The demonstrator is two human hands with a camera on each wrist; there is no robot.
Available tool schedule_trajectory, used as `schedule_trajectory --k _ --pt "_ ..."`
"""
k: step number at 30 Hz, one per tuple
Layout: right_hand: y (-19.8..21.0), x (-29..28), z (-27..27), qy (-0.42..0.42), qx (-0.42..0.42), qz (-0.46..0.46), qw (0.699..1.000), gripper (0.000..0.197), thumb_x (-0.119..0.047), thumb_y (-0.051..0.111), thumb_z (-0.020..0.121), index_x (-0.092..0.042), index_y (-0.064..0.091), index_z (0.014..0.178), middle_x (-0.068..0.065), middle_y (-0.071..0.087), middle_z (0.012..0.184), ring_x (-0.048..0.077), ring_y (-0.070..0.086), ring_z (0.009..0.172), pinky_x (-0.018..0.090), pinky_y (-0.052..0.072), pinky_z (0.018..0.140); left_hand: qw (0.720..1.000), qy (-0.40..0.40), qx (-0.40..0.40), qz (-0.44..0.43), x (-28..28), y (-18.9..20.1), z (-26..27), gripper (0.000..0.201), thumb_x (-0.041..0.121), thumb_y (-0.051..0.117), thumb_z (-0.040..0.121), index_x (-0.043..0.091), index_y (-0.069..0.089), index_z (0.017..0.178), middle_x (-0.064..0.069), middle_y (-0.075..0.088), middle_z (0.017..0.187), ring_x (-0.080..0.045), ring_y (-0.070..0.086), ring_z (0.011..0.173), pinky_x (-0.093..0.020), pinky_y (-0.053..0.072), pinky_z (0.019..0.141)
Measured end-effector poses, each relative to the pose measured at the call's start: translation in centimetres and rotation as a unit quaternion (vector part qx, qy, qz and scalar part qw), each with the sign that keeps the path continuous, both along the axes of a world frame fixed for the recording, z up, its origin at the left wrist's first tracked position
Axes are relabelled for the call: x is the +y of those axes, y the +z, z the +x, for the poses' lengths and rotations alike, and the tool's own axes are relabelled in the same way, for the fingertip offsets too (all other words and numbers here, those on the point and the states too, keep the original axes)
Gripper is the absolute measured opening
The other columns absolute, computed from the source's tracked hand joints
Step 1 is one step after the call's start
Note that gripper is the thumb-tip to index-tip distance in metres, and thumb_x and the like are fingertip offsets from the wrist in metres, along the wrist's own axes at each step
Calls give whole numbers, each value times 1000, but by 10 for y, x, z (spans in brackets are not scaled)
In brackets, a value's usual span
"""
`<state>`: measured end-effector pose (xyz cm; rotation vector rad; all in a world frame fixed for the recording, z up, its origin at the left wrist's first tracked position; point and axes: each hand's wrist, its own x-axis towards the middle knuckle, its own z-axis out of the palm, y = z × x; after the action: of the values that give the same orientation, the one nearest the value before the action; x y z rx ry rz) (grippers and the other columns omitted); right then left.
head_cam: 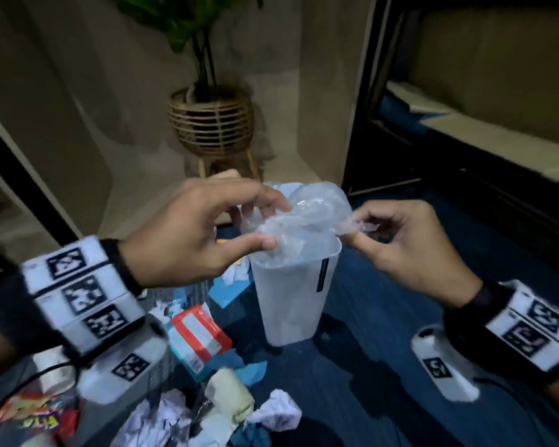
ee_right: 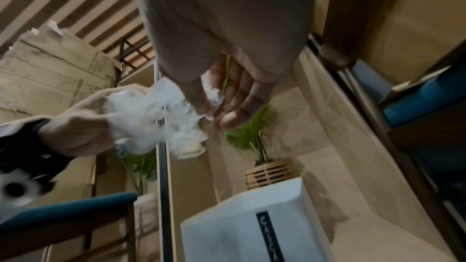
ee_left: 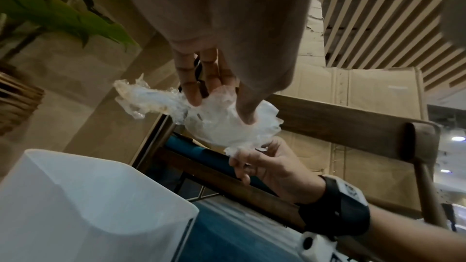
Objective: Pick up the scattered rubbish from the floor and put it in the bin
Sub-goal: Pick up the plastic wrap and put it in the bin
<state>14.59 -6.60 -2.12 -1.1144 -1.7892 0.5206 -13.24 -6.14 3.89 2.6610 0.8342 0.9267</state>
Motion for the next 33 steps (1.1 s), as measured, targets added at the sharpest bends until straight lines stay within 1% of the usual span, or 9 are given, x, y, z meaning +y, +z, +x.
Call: schedule_trajectory --k 5,9,11,14,16,21,24,29,33 --pt "-5 23 -17 -55 -129 40 989 29 -22 75 86 -9 63 63 1 63 60 13 60 59 32 49 62 998 53 -8 33 42 -22 18 29 27 76 82 23 70 110 14 66 97 -10 58 85 -30 52 74" --pt "-7 39 -26 -65 -203 23 977 32 -29 75 84 -15 58 61 -7 55 55 7 55 55 23 41 58 997 79 11 -16 69 -42 35 28 22 75 82 24 71 109 10 63 96 -10 60 89 -31 56 76" --pt "-5 40 -25 -48 -291 -24 955 32 -40 74 83 -18 59 67 -9 56 59 6 54 60 30 46 61 993 108 31 -44 82 -53 41 29 23 75 81 25 71 110 6 65 101 -11 60 95 -33 56 81" --pt "1 40 -18 -50 -388 -95 915 34 -57 70 81 -24 62 86 -10 65 75 13 61 78 38 54 72 977 161 114 -83 99 -70 44 36 27 71 86 28 66 121 5 63 127 -16 53 123 -32 40 109" --pt "2 40 -13 -61 -407 -101 906 37 -59 69 82 -27 61 98 -11 66 80 15 61 84 40 55 77 975 161 135 -72 103 -78 42 39 27 67 89 23 62 128 6 59 136 -15 47 131 -26 29 111" --pt "-7 25 -5 -49 -397 -69 914 37 -55 67 86 -29 61 110 -15 63 85 9 58 73 41 55 71 991 111 75 -20 93 -80 25 29 28 64 90 20 67 118 4 66 123 -16 58 118 -31 39 105" --pt "-19 10 -13 -51 -302 -14 952 28 -44 73 86 -24 65 105 -13 65 82 9 60 65 37 54 67 996 85 12 5 68 -79 10 18 26 65 88 18 71 103 5 70 104 -14 62 100 -31 48 92" --pt "-62 -15 -37 -53 -190 17 980 13 -26 77 87 -16 71 94 -8 68 79 10 62 65 17 48 63 999 35 9 -10 31 -106 -9 6 20 68 88 16 72 89 5 69 90 -14 63 85 -34 50 79" --pt "-104 -33 -57 -42 -144 1 989 6 -18 77 88 -14 73 89 -8 68 79 6 62 67 10 44 65 999 4 18 -45 22 -143 -14 8 19 67 90 15 71 85 3 69 86 -19 63 83 -38 50 74"
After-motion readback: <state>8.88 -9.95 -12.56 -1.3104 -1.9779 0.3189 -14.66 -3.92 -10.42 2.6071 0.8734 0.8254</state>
